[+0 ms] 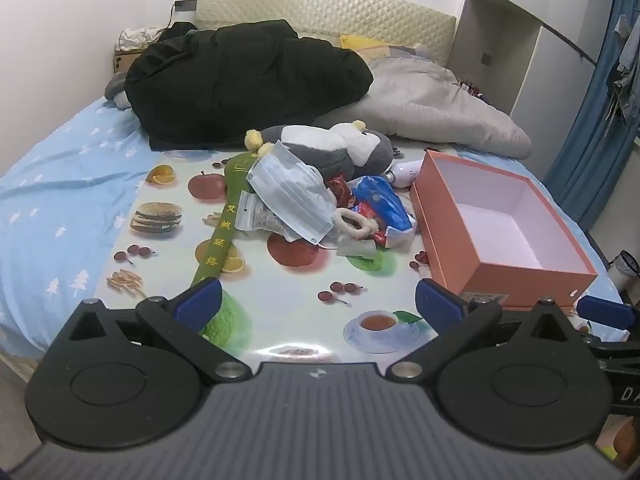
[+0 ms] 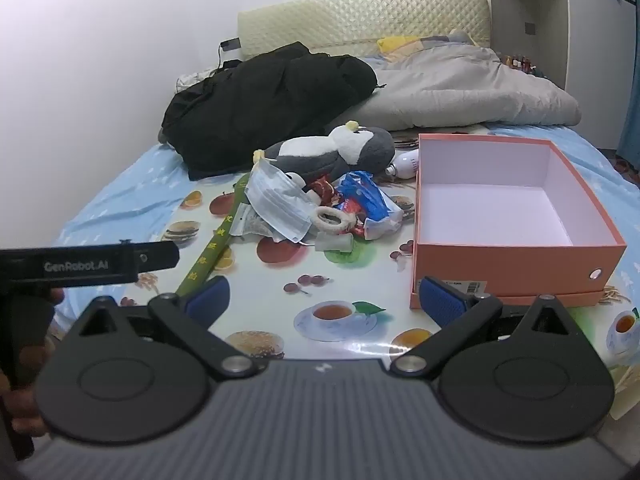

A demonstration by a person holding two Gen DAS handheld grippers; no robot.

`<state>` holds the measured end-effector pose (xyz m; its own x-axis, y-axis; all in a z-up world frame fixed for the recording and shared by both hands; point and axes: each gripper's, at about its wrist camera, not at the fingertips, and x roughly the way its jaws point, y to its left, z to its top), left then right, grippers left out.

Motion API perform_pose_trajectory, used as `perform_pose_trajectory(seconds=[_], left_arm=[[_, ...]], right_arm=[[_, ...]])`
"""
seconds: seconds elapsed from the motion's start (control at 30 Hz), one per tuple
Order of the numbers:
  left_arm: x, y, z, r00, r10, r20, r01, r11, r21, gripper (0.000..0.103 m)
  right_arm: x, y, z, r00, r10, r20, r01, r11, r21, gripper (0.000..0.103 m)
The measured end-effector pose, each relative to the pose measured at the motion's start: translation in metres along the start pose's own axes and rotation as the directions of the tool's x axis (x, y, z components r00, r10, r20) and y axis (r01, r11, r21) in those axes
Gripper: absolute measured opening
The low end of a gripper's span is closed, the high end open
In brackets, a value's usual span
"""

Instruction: Organize soft objects

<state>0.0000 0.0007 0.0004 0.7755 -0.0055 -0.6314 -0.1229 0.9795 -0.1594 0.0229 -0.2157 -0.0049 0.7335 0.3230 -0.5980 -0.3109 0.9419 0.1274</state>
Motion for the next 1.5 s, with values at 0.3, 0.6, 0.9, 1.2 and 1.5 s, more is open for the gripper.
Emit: perform_pose_trajectory(seconds=[0.3,0.6,0.9,1.2,1.5], left_arm=[[0.003,0.002,0.002,1.0,0.0,-0.011,0.0,1.0,0.007,0.103],[0.004,-0.003,-0.005,1.0,0.01,-0.008,-0.009,1.0,0.015,0.103],[0.003,-0.002,-0.008,1.0,0.007,-0.005,-0.007,1.0,0.011,0.103],[0.005,-0.003,-0.009,1.0,0.002,-0.01,-0.002,1.0,0.012,0.103],[0.006,-0.004,-0.007,1.0,-0.003,-0.029,0.003,1.0,0.002,0.103]], right_arm=[[0.003,-0.008,0.003,1.0,0.002,0.003,-0.002,1.0,0.026,0.103],[0.005,-0.011,-0.006,1.0,-0.02,0.012,0.02,0.999,0.048,0.103],[0.006,-0.007,-0.008,1.0,-0.008,0.01,0.008,0.999,0.041,0.103],[0.007,-0.006,-0.009,1.0,-0.001,-0.001,0.001,0.999,0.05,0.103],[0.004,-0.005,-0.007,1.0,-0.021,0.014,0.02,0.998,0.054,0.103]])
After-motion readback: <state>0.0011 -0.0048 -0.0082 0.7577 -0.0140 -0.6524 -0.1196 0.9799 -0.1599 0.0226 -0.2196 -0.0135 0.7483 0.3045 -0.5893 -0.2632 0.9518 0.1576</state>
